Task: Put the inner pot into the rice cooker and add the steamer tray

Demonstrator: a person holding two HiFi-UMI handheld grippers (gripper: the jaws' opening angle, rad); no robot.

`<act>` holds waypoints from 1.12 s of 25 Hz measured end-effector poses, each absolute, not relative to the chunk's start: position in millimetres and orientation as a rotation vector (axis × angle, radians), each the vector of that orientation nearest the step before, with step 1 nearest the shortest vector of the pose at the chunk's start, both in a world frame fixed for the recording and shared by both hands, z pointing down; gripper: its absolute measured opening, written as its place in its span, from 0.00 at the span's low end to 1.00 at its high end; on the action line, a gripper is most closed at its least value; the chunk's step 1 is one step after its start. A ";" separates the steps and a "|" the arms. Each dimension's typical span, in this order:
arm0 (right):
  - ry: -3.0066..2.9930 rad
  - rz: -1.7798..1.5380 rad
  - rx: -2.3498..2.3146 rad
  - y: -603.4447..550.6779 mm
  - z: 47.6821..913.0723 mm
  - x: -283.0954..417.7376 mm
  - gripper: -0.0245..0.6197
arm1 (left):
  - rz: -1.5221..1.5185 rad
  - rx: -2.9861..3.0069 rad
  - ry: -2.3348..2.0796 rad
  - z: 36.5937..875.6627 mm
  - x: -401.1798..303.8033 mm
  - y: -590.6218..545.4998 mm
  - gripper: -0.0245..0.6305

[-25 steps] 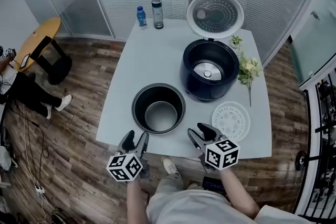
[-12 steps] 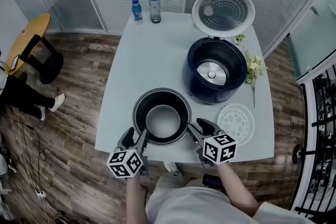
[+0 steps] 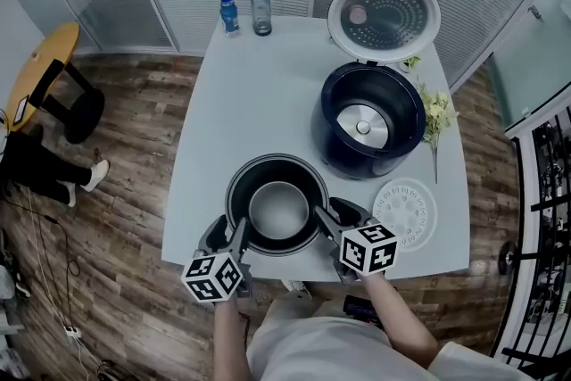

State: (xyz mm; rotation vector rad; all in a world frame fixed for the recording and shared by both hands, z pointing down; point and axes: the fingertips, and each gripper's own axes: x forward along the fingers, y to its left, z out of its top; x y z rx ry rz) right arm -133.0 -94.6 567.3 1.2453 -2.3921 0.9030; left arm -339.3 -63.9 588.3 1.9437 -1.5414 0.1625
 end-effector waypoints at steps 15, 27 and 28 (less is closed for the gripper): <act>-2.356 0.935 1.248 -100.8 579.9 -135.0 0.25 | 0.170 1.971 -1.503 590.9 -337.8 -74.3 0.26; -2.356 0.974 1.270 -99.2 579.6 -133.9 0.23 | 0.160 1.964 -1.492 589.7 -339.5 -73.8 0.23; -2.357 0.977 1.272 -98.8 579.8 -134.0 0.23 | 0.159 1.963 -1.491 589.8 -339.8 -73.1 0.23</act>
